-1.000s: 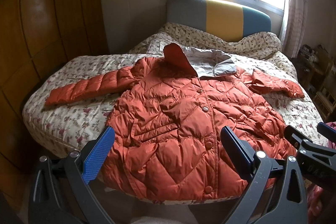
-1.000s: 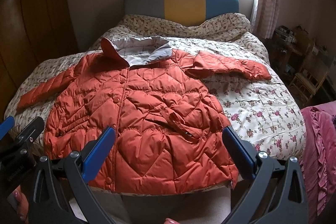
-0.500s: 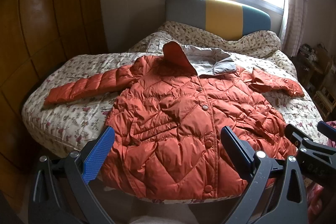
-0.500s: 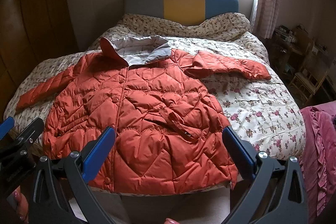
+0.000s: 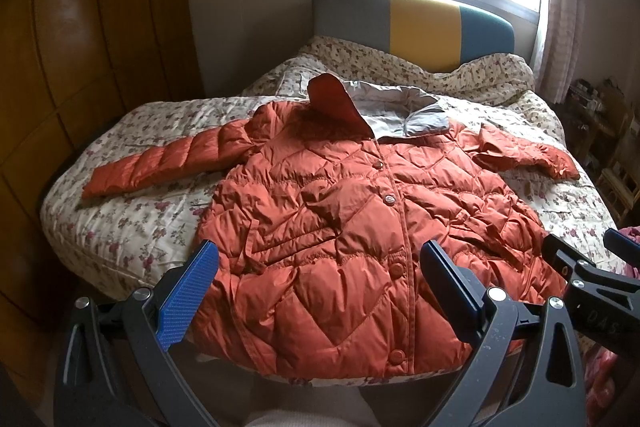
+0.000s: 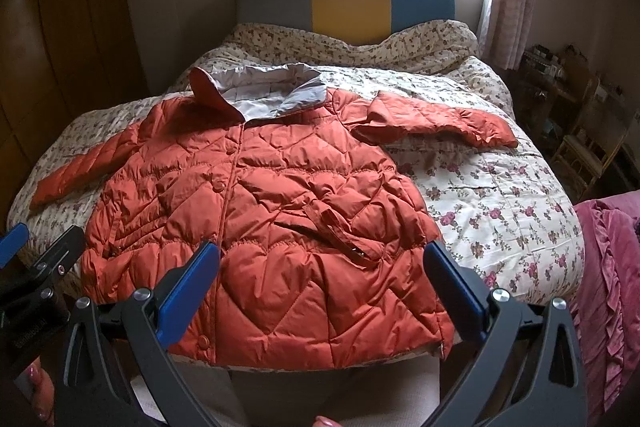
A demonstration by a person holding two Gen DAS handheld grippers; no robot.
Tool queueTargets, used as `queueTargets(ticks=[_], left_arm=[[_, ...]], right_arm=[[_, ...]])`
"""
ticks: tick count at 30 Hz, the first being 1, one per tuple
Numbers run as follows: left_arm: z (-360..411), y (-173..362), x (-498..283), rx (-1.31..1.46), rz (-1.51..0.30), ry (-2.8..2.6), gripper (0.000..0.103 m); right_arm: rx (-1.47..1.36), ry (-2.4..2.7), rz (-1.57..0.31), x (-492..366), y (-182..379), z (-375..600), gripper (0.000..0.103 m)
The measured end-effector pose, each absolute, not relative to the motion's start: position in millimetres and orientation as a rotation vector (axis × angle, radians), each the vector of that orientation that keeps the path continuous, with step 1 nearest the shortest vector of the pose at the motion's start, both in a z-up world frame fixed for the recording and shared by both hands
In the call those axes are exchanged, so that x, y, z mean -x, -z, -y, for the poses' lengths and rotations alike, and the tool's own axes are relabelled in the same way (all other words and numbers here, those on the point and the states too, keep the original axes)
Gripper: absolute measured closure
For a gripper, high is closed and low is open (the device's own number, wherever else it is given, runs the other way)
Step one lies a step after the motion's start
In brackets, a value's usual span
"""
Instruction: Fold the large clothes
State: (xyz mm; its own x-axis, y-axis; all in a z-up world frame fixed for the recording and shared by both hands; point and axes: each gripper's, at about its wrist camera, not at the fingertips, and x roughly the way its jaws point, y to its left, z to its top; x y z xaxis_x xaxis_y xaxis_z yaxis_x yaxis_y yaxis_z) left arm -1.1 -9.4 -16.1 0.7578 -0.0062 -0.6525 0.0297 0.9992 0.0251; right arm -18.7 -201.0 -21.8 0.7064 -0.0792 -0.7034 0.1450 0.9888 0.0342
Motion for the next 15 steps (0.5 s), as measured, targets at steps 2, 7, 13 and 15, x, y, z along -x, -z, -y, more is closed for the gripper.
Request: queueTargets(ticks=[2,7,13,15], left_arm=[[9.2,16.6,1.2,-0.033,-0.714,0.022,0.003],[7.8,19.0,-1.3,-0.031,-0.729,0.025,0.003],[4.2,19.4,-6.0,-0.022,-0.751,0.039,0.003],[3.6,19.4,-7.9,-0.02,-0.758,0.047,0.003]], right_arm=[[-0.088,0.123,-0.777,18.6,22.1,201.0,0.002],[-0.088,0.124,-0.778,18.7,22.7,201.3,0.002],[-0.089,0.123,-0.782,17.1,24.5,201.5,0.002],[-0.086,0.125,-0.781,16.6,24.1,200.8,0.002]])
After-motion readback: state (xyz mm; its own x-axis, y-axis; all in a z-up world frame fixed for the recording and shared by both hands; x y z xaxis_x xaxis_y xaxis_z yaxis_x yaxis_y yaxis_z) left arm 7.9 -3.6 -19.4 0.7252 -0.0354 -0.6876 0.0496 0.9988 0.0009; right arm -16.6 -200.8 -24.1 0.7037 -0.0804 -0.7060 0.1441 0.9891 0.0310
